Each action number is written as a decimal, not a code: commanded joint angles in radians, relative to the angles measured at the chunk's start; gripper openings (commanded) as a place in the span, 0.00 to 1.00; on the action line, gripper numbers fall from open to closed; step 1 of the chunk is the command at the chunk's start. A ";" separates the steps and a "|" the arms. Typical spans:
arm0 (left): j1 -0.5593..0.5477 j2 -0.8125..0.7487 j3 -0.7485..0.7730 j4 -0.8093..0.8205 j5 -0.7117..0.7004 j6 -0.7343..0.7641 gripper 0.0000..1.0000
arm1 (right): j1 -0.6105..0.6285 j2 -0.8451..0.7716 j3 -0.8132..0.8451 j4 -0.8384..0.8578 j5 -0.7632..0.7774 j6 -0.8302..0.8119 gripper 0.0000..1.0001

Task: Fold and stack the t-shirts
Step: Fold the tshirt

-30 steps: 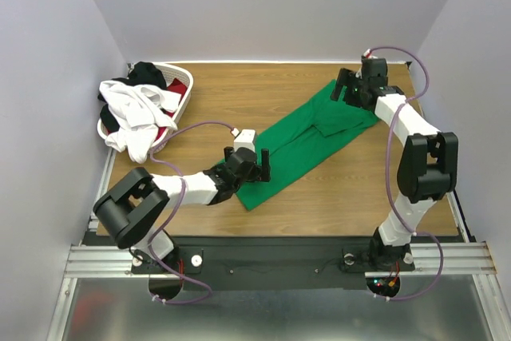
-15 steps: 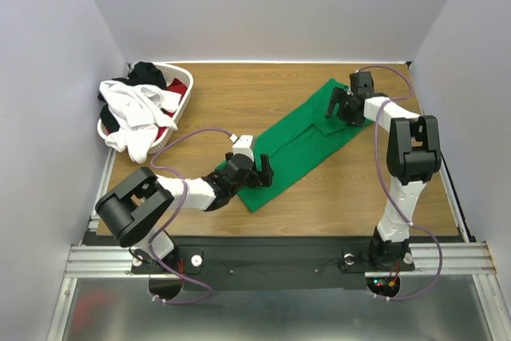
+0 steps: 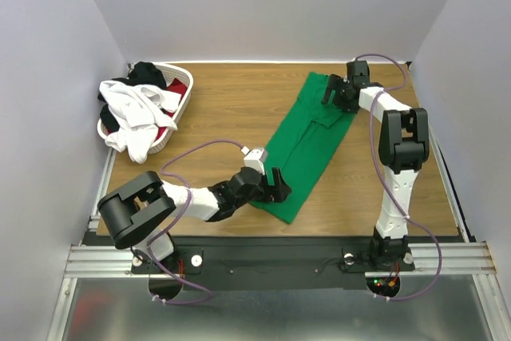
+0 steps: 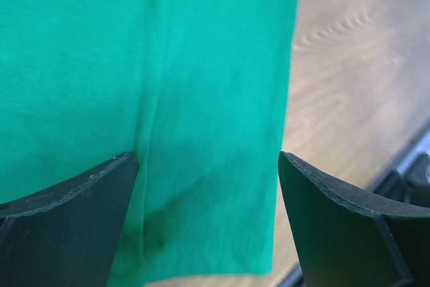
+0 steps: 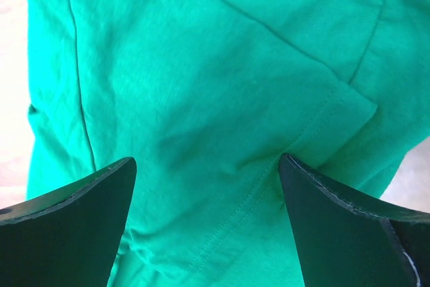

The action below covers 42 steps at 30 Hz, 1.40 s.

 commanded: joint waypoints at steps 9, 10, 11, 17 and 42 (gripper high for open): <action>-0.086 0.122 0.103 0.024 0.135 -0.060 0.99 | -0.006 0.211 0.249 -0.047 -0.123 0.033 0.93; -0.089 0.125 0.110 0.027 0.140 -0.060 0.99 | -0.006 0.228 0.264 -0.050 -0.126 0.034 0.94; -0.091 0.131 0.127 0.029 0.146 -0.062 0.99 | -0.006 0.236 0.295 -0.055 -0.131 0.034 0.93; -0.099 0.119 0.187 0.058 0.192 -0.068 0.99 | -0.004 0.271 0.396 -0.066 -0.198 0.016 0.93; -0.010 -0.156 0.080 -0.238 -0.131 0.121 0.99 | 0.190 -0.974 -0.780 -0.027 0.055 0.089 0.93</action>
